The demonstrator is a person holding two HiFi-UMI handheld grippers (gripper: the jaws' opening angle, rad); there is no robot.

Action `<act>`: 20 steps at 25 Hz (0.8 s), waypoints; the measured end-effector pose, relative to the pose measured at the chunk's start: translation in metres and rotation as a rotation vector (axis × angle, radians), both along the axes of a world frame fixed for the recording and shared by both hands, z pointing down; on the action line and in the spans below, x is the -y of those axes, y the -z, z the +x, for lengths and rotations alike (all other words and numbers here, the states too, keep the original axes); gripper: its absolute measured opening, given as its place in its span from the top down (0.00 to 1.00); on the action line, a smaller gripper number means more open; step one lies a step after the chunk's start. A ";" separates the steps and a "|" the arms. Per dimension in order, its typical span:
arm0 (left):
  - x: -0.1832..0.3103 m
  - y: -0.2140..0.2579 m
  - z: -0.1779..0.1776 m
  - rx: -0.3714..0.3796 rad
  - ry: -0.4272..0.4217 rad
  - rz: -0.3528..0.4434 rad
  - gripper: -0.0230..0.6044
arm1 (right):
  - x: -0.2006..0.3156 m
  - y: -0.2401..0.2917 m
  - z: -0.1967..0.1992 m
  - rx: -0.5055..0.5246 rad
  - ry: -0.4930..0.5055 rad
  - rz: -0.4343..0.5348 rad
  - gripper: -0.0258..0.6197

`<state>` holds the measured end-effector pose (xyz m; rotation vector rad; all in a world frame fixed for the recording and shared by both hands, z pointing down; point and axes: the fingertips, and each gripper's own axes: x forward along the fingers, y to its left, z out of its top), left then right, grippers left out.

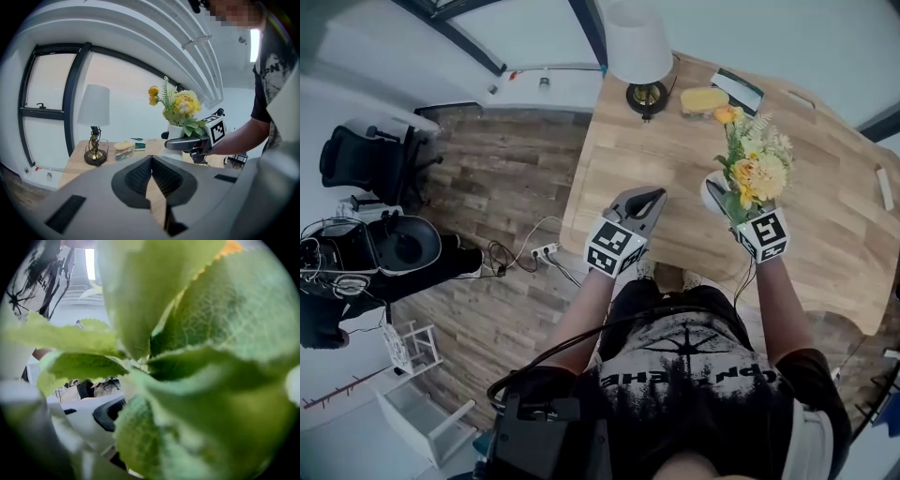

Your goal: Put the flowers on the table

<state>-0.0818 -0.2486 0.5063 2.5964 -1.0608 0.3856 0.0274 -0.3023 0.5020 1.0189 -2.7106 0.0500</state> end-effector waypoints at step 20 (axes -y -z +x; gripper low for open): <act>0.013 -0.050 0.012 0.001 -0.089 -0.094 0.94 | 0.040 -0.066 -0.030 -0.009 -0.018 -0.017 0.56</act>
